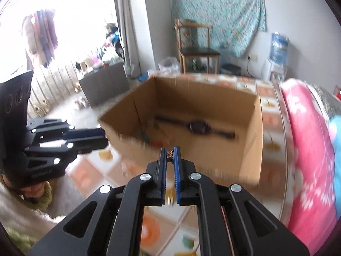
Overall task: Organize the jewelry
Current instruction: 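Lift both held gold charms and carry them over the box, then open both grippers to drop the gold charms into the box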
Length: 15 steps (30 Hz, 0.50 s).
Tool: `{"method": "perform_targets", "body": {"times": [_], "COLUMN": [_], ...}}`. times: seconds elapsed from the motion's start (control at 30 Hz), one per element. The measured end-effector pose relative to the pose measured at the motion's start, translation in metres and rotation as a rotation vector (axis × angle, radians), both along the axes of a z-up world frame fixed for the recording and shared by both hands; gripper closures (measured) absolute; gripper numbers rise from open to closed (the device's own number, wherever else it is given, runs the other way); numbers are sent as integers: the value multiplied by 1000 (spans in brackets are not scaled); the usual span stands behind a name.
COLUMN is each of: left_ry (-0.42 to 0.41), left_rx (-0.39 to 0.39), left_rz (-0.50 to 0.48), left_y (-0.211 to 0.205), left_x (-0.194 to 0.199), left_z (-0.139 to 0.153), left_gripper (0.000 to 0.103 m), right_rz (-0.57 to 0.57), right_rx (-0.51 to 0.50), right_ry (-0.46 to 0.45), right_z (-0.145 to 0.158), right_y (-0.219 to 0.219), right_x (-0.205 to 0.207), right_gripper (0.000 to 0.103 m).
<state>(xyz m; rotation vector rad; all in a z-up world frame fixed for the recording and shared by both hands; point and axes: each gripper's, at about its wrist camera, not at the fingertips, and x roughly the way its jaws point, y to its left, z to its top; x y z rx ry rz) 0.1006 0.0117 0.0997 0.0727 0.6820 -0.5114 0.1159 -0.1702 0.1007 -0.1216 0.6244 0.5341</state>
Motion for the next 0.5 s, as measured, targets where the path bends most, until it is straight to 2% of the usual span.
{"method": "perform_targets", "body": {"times": [0.07, 0.13, 0.27, 0.33, 0.43, 0.5], "left_ry": [0, 45, 240, 322, 430, 474], "left_rx": [-12, 6, -54, -58, -29, -8], "left_rz": [-29, -37, -68, -62, -43, -36], "left_y": [-5, -14, -21, -26, -33, -41], "left_x": [18, 47, 116, 145, 180, 195], "left_z": [6, 4, -10, -19, -35, -43], "left_gripper": [88, 88, 88, 88, 88, 88], "right_rz": [23, 42, 59, 45, 28, 19], "right_rx": [12, 18, 21, 12, -9, -8], "right_ry": [11, 53, 229, 343, 440, 480], "right_z": [7, 5, -8, -19, -34, -44], "right_y": [1, 6, 14, 14, 16, 15], "right_x": [24, 45, 104, 136, 166, 177], "right_gripper": [96, 96, 96, 96, 96, 96]}}
